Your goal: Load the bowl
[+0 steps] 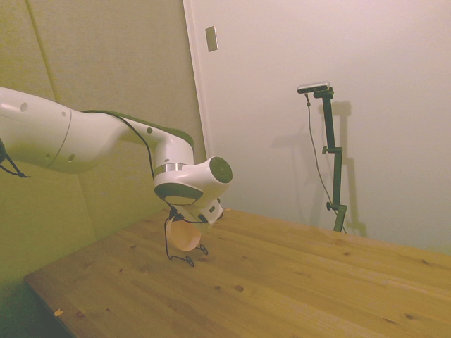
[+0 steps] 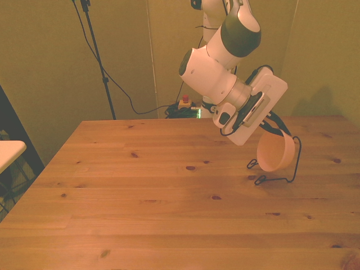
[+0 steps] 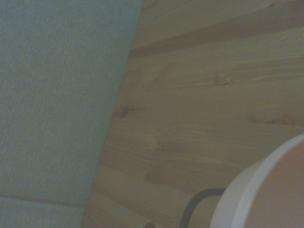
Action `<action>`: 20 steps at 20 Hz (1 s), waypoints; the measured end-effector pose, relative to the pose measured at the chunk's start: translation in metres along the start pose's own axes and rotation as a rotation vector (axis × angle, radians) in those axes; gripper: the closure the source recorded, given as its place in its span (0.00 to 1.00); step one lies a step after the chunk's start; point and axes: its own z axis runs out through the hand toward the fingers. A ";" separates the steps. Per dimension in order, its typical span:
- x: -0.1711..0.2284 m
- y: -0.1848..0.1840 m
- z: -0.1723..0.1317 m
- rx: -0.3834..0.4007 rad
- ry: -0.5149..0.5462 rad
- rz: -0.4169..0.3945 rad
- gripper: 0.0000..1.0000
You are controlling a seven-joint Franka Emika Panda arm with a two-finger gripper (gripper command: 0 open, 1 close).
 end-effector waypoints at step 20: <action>0.009 0.007 0.008 0.002 -0.012 0.002 0.00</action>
